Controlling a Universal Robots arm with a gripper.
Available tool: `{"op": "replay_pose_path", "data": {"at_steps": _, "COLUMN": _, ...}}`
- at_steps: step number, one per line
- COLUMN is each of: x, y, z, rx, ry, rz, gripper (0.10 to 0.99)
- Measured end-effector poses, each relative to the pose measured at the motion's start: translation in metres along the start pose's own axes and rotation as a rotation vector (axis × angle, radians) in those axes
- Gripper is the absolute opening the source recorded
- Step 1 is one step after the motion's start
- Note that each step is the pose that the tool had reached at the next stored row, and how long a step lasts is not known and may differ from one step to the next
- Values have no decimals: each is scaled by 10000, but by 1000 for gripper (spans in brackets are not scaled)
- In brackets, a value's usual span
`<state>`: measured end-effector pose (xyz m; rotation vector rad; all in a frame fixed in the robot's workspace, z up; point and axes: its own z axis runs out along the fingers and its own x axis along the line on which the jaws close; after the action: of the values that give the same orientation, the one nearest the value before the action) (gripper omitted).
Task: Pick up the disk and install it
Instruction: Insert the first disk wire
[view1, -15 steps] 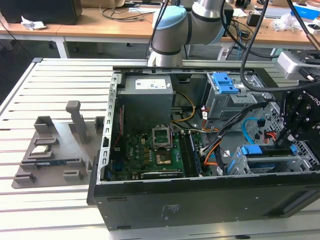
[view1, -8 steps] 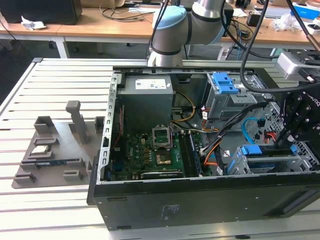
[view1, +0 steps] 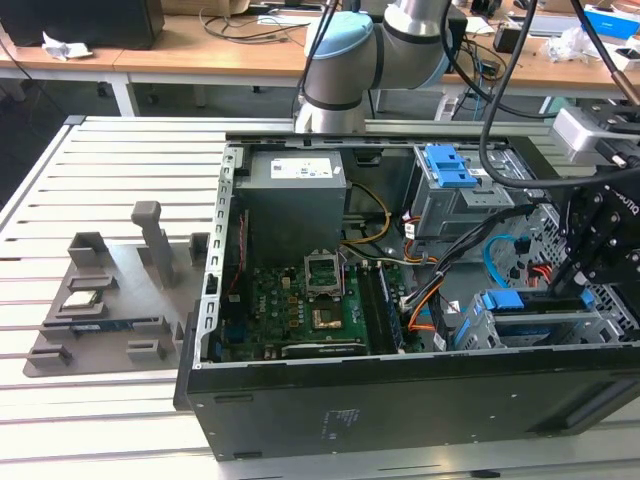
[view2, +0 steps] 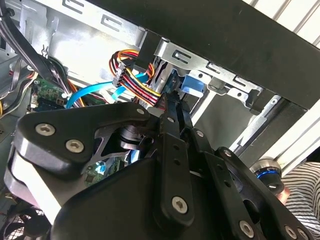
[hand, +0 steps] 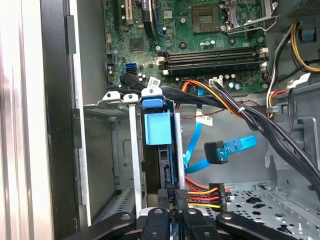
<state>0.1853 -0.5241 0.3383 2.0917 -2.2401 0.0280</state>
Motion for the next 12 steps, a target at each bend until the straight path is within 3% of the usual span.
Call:
{"op": "replay_pose_path", "data": {"at_steps": 7, "x": -3, "y": -1, "z": 39, "rx": -4, "ry": -17, "rz": 1, "gripper": 173}}
{"op": "replay_pose_path", "data": {"at_steps": 8, "x": -3, "y": -1, "z": 36, "rx": -2, "ry": -10, "rz": 1, "gripper": 235}}
{"op": "replay_pose_path", "data": {"at_steps": 11, "x": -7, "y": 5, "z": -85, "rx": 0, "ry": -2, "rz": 1, "gripper": 235}}
{"op": "replay_pose_path", "data": {"at_steps": 12, "x": -25, "y": 9, "z": -166, "rx": 0, "ry": -4, "rz": 0, "gripper": 235}}
